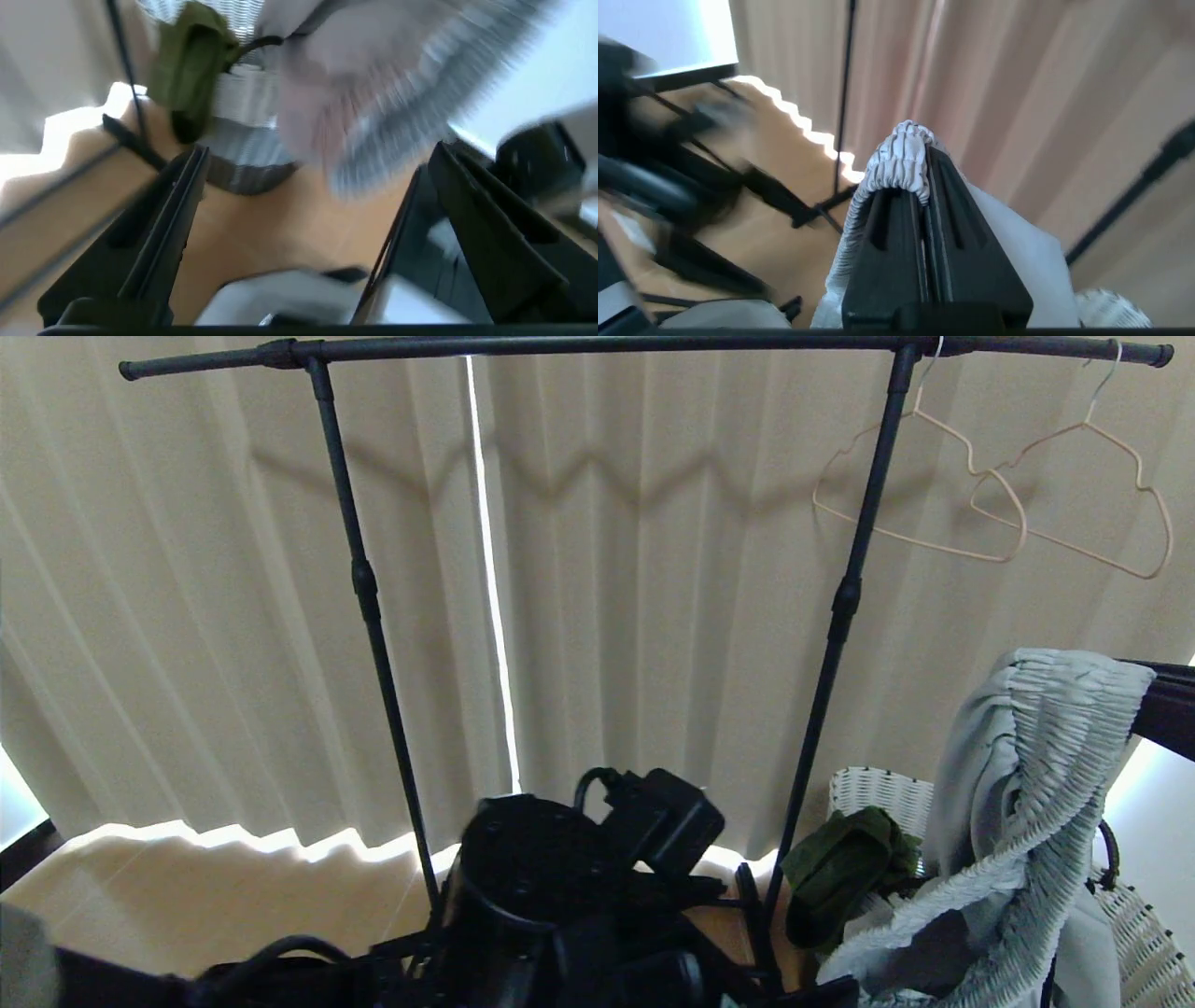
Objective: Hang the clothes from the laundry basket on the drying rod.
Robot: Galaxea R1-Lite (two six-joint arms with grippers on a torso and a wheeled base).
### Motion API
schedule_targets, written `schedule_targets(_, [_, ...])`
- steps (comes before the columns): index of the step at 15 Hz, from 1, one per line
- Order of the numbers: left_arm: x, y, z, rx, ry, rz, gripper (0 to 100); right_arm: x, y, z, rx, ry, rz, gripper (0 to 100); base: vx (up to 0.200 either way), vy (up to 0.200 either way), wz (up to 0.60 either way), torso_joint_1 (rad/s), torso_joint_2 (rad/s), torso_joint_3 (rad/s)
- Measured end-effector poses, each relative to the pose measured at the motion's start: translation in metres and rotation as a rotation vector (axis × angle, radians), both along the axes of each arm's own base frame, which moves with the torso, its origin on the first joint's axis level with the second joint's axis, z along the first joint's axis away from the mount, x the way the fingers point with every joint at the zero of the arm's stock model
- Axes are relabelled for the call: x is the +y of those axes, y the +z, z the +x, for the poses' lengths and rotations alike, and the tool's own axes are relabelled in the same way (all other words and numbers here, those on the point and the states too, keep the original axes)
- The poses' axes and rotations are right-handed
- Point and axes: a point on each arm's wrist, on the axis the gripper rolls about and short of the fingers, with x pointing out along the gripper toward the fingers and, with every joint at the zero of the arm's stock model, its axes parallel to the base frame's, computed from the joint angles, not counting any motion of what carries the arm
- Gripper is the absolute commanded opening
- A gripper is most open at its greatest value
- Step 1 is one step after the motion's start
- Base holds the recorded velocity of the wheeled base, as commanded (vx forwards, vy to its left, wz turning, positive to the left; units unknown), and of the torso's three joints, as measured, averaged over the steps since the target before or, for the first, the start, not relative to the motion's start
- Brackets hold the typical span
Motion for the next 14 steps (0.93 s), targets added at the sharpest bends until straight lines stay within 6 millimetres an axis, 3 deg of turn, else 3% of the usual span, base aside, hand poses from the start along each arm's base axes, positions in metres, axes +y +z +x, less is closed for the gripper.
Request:
schedule_targets(3, [-0.039,-0.018,0.01,0.069,0.012,-0.018,100,-0.002,0.002,-0.005,-0.015,0.033,0.011,0,0.0,0.0,0.0,0.0,0.0,0.0])
schedule_targets(8, [-0.053,-0.045,0.014,0.065,0.113,0.052,100,-0.006,0.006,-0.013,-0.041,0.039,0.025,0,0.0,0.0,0.0,0.0,0.0,0.0])
schedule_targets(9, [-0.053,-0.049,0.013,0.068,0.119,0.062,0,-0.006,0.006,-0.014,-0.045,0.039,0.027,0,0.0,0.0,0.0,0.0,0.0,0.0])
schedule_targets(14, [-0.051,-0.053,0.013,0.042,0.172,0.09,0,-0.007,0.006,-0.014,-0.043,0.032,0.025,0,0.0,0.0,0.0,0.0,0.0,0.0])
